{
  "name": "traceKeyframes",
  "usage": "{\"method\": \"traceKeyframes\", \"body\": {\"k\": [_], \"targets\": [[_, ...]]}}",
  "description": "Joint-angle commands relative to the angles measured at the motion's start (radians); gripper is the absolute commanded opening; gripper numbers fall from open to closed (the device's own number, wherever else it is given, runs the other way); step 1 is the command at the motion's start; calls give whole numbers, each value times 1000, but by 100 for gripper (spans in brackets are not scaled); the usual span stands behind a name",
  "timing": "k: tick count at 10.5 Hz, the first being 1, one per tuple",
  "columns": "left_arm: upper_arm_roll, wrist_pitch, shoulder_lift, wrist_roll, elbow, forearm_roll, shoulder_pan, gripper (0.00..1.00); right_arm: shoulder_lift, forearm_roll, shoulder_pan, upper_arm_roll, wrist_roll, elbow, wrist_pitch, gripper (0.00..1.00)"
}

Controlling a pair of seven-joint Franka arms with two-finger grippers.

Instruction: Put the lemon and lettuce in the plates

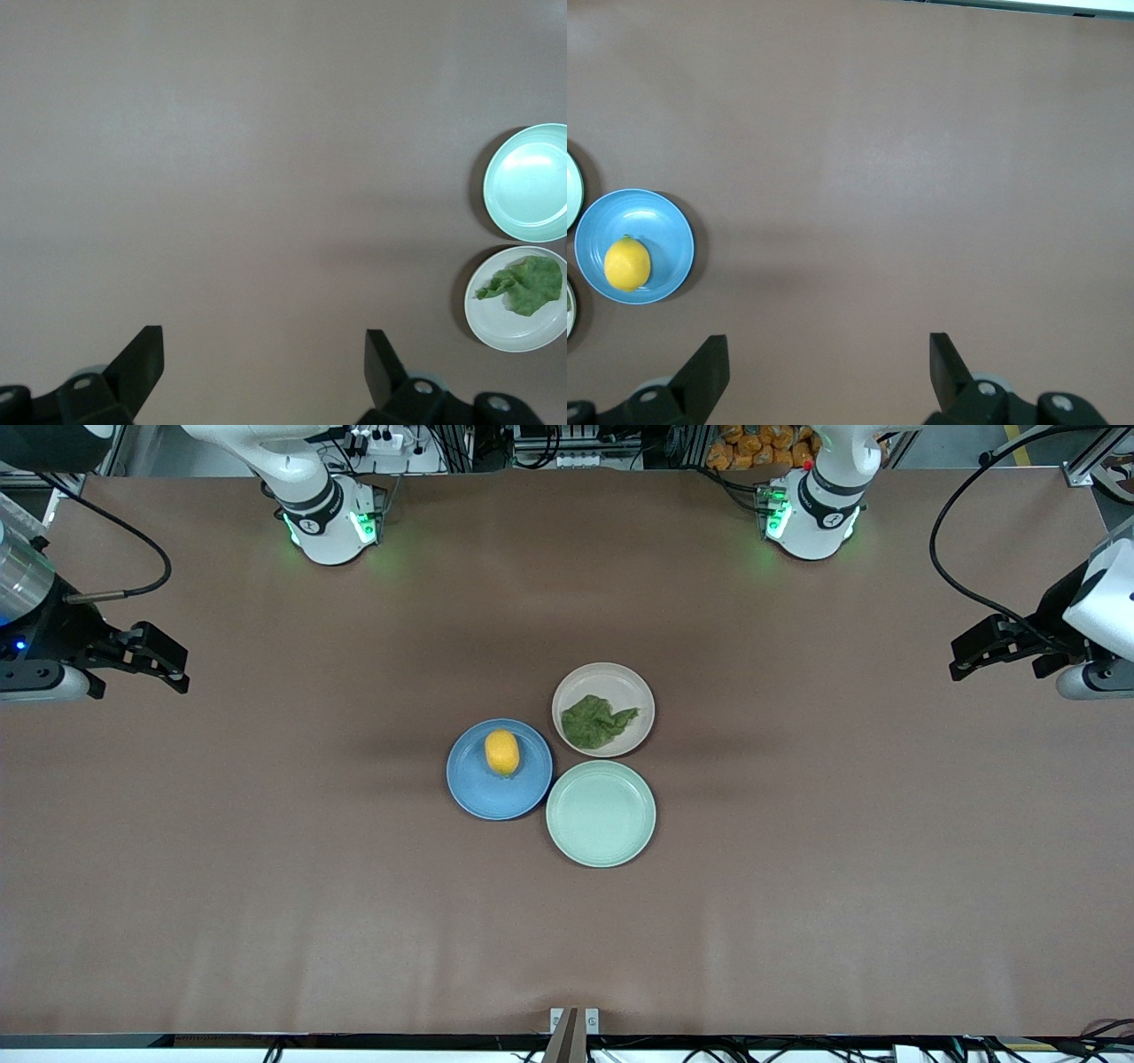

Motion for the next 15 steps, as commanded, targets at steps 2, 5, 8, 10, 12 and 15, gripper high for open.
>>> {"method": "traceKeyframes", "body": {"k": [2,5,8,10,12,15], "targets": [[3,-27,-21,28,-6,-23,1,100,4,-3,11,-8,17,4,-24,100],[0,-27,-18,20,-6,-22,2,100,4,13,2,-7,15,3,-30,100],[-2,-27,-17,19,-6,-20,2,100,7,13,2,-8,17,1,-27,100],[1,-26,-17,16,-4,-20,5,100,8,13,-8,-8,17,3,-19,100],[6,-27,-17,14,-4,-20,5,100,10,13,-10,-7,15,3,-6,100],[9,-26,-15,14,-4,-19,5,100,7,13,-12,-7,12,1,-19,100]]}}
